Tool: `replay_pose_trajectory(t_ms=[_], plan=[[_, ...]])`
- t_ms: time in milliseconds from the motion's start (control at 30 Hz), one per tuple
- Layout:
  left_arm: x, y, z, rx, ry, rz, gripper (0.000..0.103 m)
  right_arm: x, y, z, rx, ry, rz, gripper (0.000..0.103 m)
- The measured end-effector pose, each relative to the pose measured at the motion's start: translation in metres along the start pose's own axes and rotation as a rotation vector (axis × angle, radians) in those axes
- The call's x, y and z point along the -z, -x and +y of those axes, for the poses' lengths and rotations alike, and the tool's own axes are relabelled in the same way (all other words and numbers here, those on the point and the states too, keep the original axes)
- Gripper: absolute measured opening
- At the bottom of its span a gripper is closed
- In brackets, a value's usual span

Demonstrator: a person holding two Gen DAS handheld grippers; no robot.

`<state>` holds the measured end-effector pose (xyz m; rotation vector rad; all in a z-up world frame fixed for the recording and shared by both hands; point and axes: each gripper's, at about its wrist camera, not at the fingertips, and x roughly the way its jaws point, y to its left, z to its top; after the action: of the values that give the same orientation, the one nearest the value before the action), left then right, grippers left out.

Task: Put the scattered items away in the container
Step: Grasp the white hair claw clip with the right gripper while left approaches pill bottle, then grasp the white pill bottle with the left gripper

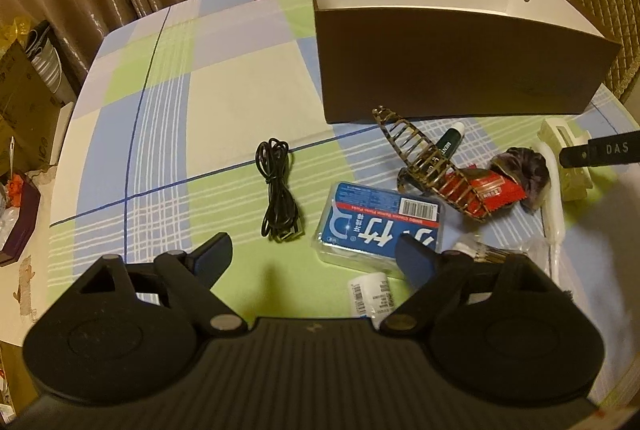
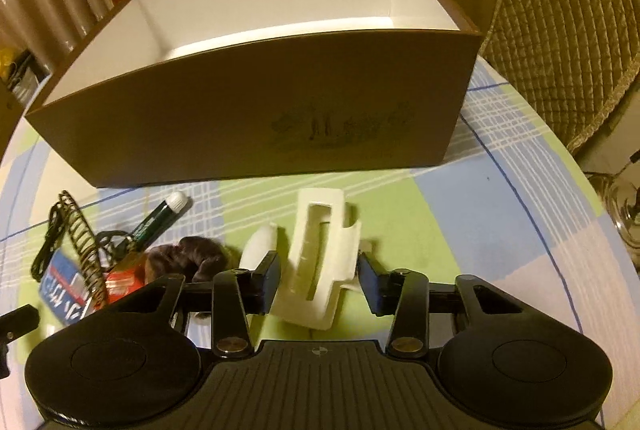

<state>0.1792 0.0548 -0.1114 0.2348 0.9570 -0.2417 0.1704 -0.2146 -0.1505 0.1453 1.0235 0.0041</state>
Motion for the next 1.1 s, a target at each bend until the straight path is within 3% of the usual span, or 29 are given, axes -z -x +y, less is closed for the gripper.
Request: replay_pose_trajectory(t_ms=[300, 567, 833, 1100], plan=[[0.006, -0.003, 0.008, 0.023, -0.006, 0.017, 0.085, 0.010, -0.004, 0.013, 0.058, 0.198, -0.028, 0.038], [0.016, -0.002, 0.005, 0.074, -0.036, 0.028, 0.084, 0.030, 0.009, 0.005, 0.045, 0.311, -0.026, 0.038], [0.029, -0.001, -0.010, 0.088, -0.067, 0.056, 0.074, 0.029, 0.020, -0.021, 0.062, 0.283, -0.025, 0.038], [0.025, -0.013, -0.028, 0.051, -0.031, 0.088, 0.037, 0.017, 0.021, -0.034, 0.015, 0.321, -0.029, 0.038]])
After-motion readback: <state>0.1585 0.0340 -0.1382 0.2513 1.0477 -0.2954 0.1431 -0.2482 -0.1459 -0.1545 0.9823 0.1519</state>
